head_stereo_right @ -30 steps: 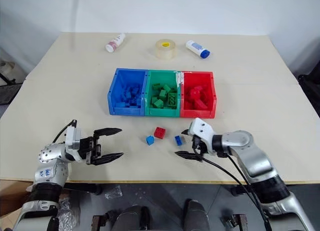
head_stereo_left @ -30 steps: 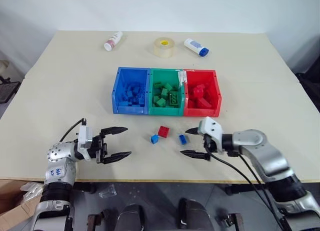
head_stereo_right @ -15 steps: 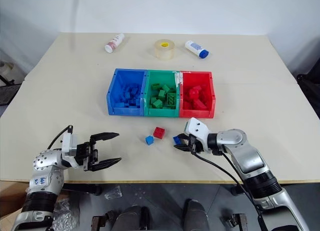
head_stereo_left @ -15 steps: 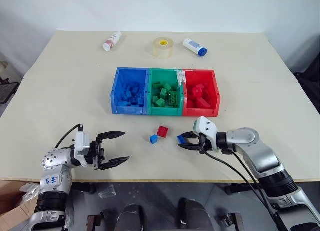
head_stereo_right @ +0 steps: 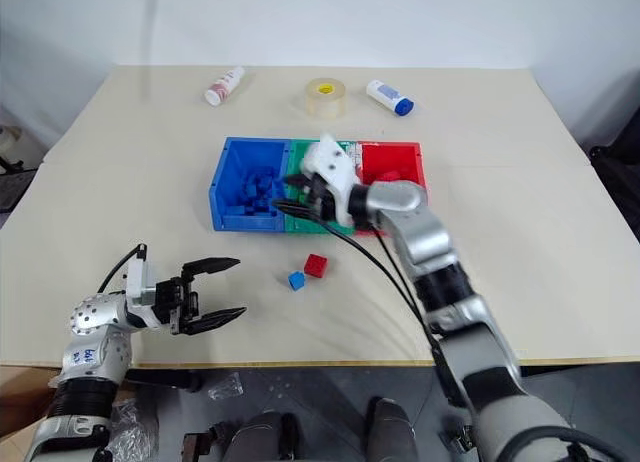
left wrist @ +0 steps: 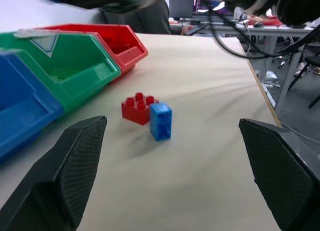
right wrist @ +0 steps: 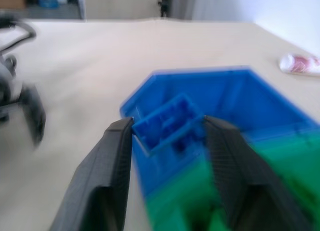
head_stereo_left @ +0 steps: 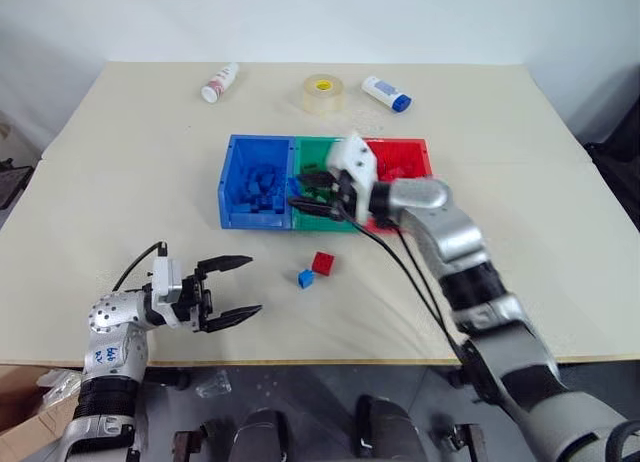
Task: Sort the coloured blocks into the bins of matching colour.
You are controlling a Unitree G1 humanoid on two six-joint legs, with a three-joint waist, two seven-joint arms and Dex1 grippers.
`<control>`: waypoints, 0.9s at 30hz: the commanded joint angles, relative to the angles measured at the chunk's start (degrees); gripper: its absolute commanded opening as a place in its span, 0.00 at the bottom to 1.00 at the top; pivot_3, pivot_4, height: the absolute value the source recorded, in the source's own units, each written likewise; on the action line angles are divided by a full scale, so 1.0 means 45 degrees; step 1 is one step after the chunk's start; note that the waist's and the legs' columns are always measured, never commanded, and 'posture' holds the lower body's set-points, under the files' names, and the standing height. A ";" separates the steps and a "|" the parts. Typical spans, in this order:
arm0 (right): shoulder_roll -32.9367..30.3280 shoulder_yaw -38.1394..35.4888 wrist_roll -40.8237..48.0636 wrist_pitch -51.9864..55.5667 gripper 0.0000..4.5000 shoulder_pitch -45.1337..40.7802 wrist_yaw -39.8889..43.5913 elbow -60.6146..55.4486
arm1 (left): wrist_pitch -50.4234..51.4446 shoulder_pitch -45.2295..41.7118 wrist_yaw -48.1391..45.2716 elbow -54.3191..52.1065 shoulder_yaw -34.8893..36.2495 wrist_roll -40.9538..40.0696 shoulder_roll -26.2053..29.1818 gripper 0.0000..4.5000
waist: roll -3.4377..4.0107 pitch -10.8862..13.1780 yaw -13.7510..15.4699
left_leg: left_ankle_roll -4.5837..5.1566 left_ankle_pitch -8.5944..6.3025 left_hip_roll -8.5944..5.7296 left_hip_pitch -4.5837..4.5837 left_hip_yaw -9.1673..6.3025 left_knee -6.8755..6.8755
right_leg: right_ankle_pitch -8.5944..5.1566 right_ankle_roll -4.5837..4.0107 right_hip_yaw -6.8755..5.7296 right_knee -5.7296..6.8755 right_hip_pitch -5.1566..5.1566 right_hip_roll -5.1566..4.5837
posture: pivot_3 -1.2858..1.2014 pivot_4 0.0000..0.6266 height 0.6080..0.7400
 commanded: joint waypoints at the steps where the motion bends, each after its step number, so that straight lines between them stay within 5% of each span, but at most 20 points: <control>1: 0.0787 -0.0555 -0.0512 -0.2126 0.79 -0.1246 -0.1193 0.2454 | -0.0144 -0.0054 0.0136 -0.0069 0.0074 -0.0099 -0.0012 1.00 | -0.0001 0.0000 -0.0032 | 0.0000 0.0000 0.0000 0.0002 0.0000 -0.0002 | 0.0000 0.0000 0.0000 -0.0001 0.0001 0.0000 | 0.52 0.24 1.00; 4: 0.0881 -0.0732 -0.0497 -0.2610 0.99 -0.1174 -0.1201 0.2800 | -0.0178 -0.0028 0.0231 -0.0103 0.0114 -0.0091 -0.0004 1.00 | -0.0001 0.0000 -0.0039 | 0.0001 -0.0001 -0.0004 -0.0003 -0.0001 -0.0007 | 0.0000 0.0001 -0.0001 -0.0013 0.0003 -0.0001 | 0.52 0.24 1.00; 8: -0.0332 -0.0554 0.0151 -0.1893 0.99 0.0891 0.0721 0.0073 | -0.0165 0.0155 0.0271 -0.0213 0.0159 -0.0133 0.0049 1.00 | -0.0004 -0.0002 -0.0050 | 0.0002 -0.0002 -0.0004 -0.0004 -0.0008 -0.0016 | 0.0000 0.0001 -0.0006 -0.0021 0.0007 -0.0001 | 0.52 0.24 1.00; 16: -0.4879 -0.1214 0.2211 0.0565 0.99 0.5247 0.4520 -0.5566 | -0.0114 0.0416 0.0354 -0.0178 0.0311 -0.0072 0.0277 1.00 | 0.0000 0.0001 -0.0012 | 0.0004 -0.0005 0.0003 0.0008 -0.0002 -0.0012 | 0.0000 0.0002 0.0002 -0.0021 0.0005 0.0002 | 0.52 0.24 1.00; 22: -0.7858 -0.2346 0.2469 0.0638 0.99 0.7356 0.5908 -0.5788 | -0.0047 0.1390 0.0519 -0.0667 0.0884 -0.0217 0.0933 1.00 | -0.0001 0.0001 0.0030 | 0.0007 -0.0007 0.0003 0.0010 0.0002 -0.0011 | 0.0000 0.0000 0.0003 -0.0032 0.0007 -0.0001 | 0.52 0.24 1.00; 27: -0.8695 -0.3066 0.2677 0.0662 0.99 0.7896 0.6163 -0.5556 | 0.0397 0.2839 0.0742 -0.1916 0.1575 -0.0610 0.1579 1.00 | -0.0002 0.0001 0.0027 | 0.0004 -0.0009 0.0004 0.0013 0.0004 -0.0011 | 0.0000 0.0000 0.0004 -0.0033 0.0006 -0.0002 | 0.52 0.24 1.00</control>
